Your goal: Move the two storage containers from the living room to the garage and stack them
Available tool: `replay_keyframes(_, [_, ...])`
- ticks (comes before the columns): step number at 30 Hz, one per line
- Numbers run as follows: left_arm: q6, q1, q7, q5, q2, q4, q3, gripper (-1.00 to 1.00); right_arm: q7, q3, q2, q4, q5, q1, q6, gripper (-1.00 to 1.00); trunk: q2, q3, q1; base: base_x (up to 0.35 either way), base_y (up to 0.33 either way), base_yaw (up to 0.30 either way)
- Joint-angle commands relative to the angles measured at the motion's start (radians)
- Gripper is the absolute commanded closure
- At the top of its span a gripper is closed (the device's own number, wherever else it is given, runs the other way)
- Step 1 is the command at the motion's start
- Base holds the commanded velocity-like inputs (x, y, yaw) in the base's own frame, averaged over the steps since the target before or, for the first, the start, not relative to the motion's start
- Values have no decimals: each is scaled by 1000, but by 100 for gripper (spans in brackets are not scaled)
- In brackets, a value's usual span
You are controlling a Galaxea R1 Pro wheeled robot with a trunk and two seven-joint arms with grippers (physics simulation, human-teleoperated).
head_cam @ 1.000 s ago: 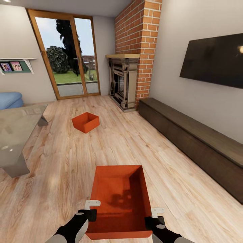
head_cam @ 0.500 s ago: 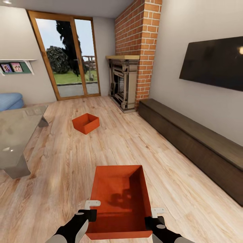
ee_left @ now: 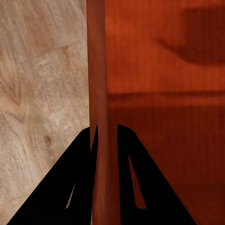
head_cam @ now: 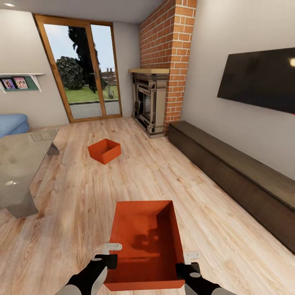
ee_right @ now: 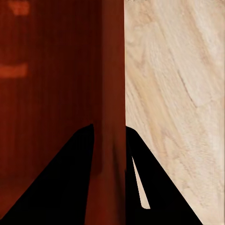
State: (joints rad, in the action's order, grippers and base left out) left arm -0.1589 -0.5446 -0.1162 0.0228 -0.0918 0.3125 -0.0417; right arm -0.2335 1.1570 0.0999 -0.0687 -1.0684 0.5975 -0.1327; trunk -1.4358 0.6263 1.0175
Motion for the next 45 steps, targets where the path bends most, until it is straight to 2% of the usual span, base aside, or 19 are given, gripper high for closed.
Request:
replay_keyframes(1, [-5, 0, 0, 23, 0, 0, -14, 100, 0, 15, 0, 3, -16, 1, -8, 100, 7, -2, -4, 0, 0, 0])
replay_keyframes(34, [-4, 0, 0, 23, 0, 2, -14, 100, -3, 15, 1, 3, -16, 1, -28, 100, 238, -120, -131, 0, 0, 0])
replay_keyframes(40, [-4, 0, 0, 23, 0, 4, -14, 100, -3, 15, 0, 3, -16, 1, -28, 100, 238, -120, -131, 0, 0, 5])
replay_keyframes(45, [-4, 0, 0, 23, 0, 5, -15, 100, -3, 16, 0, 3, -15, 1, -25, 100, 238, -120, -131, 0, 0, 217])
